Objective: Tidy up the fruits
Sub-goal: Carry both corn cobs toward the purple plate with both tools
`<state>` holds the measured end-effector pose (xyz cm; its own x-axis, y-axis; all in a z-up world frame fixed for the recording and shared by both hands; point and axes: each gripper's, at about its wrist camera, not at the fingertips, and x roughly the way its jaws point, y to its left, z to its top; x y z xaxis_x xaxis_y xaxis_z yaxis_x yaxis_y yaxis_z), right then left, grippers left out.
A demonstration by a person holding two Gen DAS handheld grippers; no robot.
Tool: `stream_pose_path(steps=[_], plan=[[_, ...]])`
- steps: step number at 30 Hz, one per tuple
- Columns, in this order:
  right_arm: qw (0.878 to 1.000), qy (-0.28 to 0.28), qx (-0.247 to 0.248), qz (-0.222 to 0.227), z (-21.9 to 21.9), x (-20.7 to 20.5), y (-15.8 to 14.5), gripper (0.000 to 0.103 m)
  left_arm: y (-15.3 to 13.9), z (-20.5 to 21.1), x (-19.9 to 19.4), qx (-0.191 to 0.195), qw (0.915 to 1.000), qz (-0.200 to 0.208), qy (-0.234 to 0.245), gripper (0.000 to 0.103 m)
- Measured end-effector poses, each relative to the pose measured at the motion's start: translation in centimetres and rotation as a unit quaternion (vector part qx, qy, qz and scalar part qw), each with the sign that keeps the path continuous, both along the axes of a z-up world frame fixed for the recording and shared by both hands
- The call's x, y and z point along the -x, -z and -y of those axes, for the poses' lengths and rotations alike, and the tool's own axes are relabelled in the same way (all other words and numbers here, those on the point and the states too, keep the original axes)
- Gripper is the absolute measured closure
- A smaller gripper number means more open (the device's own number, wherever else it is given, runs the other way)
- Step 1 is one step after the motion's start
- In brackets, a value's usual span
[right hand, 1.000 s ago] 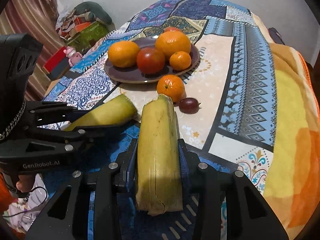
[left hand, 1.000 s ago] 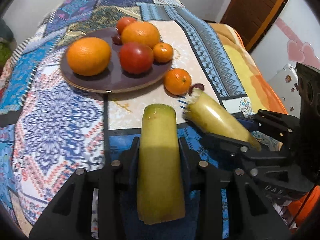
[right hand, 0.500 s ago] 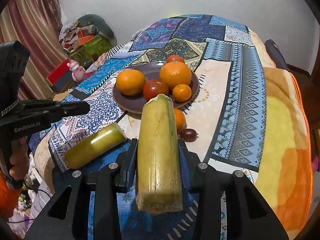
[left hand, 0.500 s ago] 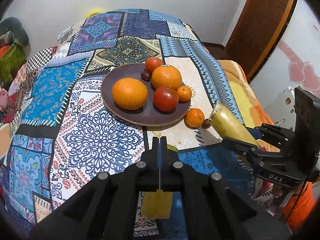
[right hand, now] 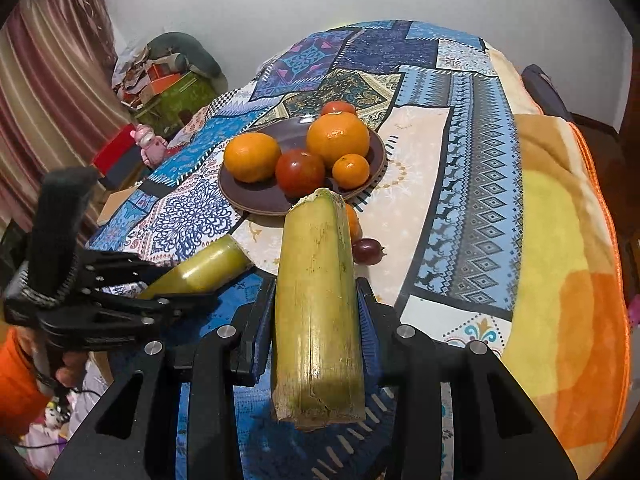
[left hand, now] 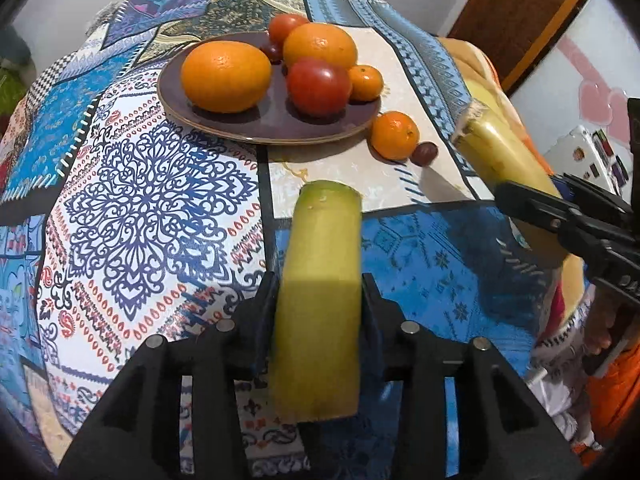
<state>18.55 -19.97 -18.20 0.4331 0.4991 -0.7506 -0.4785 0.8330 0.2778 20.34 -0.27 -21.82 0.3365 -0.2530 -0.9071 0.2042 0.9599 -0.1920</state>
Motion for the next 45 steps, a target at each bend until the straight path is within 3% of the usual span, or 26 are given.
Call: stream_pose_path(steps=[11, 28, 39, 45], plan=[[1.000, -0.004, -0.008, 0.009, -0.7, -0.1, -0.8, 0.068, -0.4, 1.1, -0.4, -0.031, 0.9990, 0.031, -0.008, 0.066], [0.999, -0.011, -0.015, 0.038, -3.2, -2.2, -2.6, 0.068, -5.5, -4.7, 0.4, -0.044, 0.9926, 0.094, -0.063, 0.067], [0.999, -0.013, -0.011, 0.032, -3.5, -2.6, -2.1, 0.068, -2.7, -6.4, 1.0, -0.038, 0.9981, 0.027, -0.039, 0.072], [0.999, -0.010, -0.015, 0.031, -3.2, -2.7, -2.1, 0.068, -0.9, -6.0, -0.3, -0.050, 0.9984, -0.024, -0.007, 0.067]])
